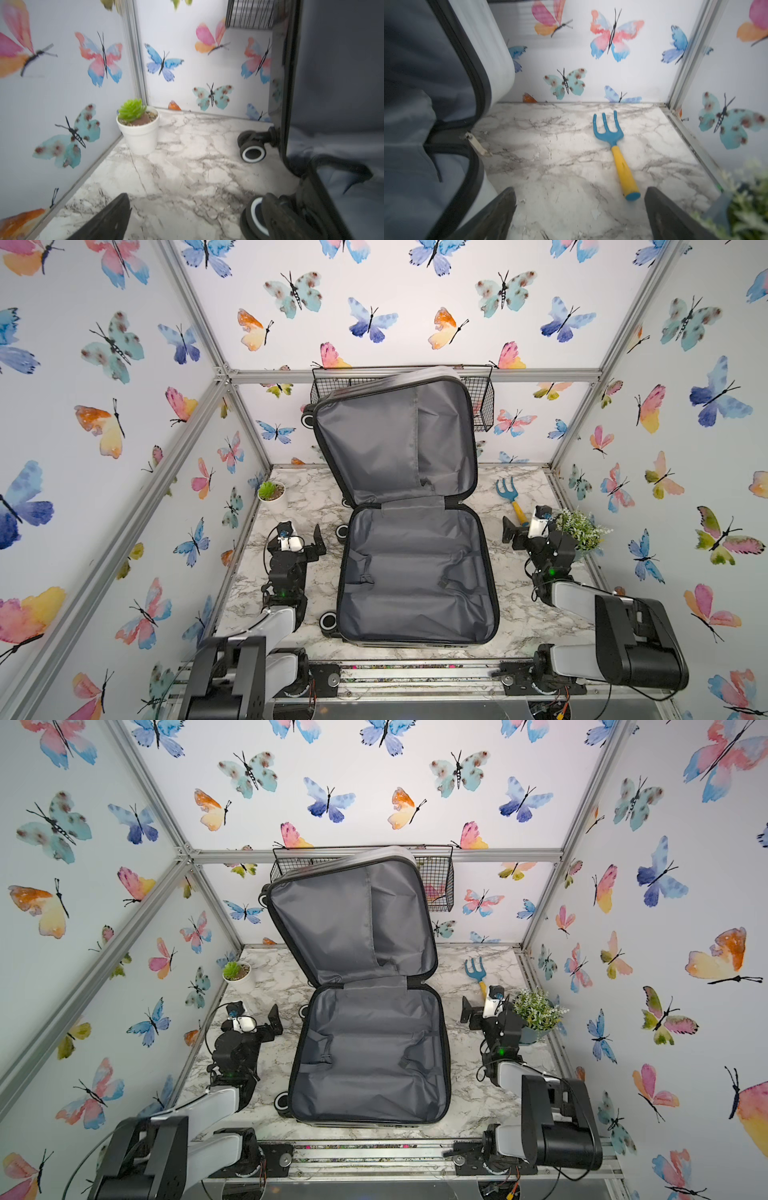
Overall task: Close the suitcase zippers
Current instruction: Close the suitcase at the center of the board.
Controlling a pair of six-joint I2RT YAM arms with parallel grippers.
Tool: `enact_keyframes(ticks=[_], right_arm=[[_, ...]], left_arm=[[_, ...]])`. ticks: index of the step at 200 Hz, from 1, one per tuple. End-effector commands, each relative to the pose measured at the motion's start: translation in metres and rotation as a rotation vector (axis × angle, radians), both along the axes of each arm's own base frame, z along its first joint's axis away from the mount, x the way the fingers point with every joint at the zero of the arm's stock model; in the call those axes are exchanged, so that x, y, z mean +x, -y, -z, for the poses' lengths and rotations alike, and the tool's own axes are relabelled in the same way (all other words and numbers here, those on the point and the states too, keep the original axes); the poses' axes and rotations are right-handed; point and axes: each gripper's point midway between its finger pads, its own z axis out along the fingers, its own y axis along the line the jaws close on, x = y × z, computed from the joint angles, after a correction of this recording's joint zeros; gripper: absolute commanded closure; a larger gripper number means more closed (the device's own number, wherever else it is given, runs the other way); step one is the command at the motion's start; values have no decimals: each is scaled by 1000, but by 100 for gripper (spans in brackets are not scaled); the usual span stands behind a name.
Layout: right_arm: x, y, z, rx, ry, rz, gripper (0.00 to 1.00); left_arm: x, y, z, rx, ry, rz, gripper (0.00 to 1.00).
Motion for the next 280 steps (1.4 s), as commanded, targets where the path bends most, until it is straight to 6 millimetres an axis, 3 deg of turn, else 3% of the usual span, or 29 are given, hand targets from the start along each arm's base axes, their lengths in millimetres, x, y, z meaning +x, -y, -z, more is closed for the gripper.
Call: enact_keyframes(ticks=[1,26,53,101,122,152,170,216,231,261,280], right_arm=[[-4,-18,-7,26,-102,-99,1],[-10,-38,-29,68,-158,-215,1],[-25,-52,-28,168,-349,-278,3],[-72,-63,-23,243,-626,-278,1],[-95,-75,-13,218,-728,-286,1],[-122,-87,14,169,-853,-258,1],[-128,-92,33,111,-903,-205,1],[-115,-90,62,159,-878,-136,0],[-112,-93,70,184,-872,-138,10],[-107,-99,81,229,-874,-144,40],[-104,-99,88,229,-879,-138,44]], left_arm=[[-2,0,-24,-62,-85,-8,2],[-7,13,-56,-128,-118,58,2],[-13,38,-80,-255,-204,178,0],[-35,102,-94,-640,-432,453,6],[-46,133,-108,-759,-461,567,6],[-53,159,-129,-862,-519,628,5],[-48,160,-153,-942,-476,627,5],[-22,164,-224,-1103,-368,613,5],[-7,163,-242,-1159,-326,573,6],[22,166,-270,-1221,-299,547,7],[42,169,-290,-1248,-264,553,8]])
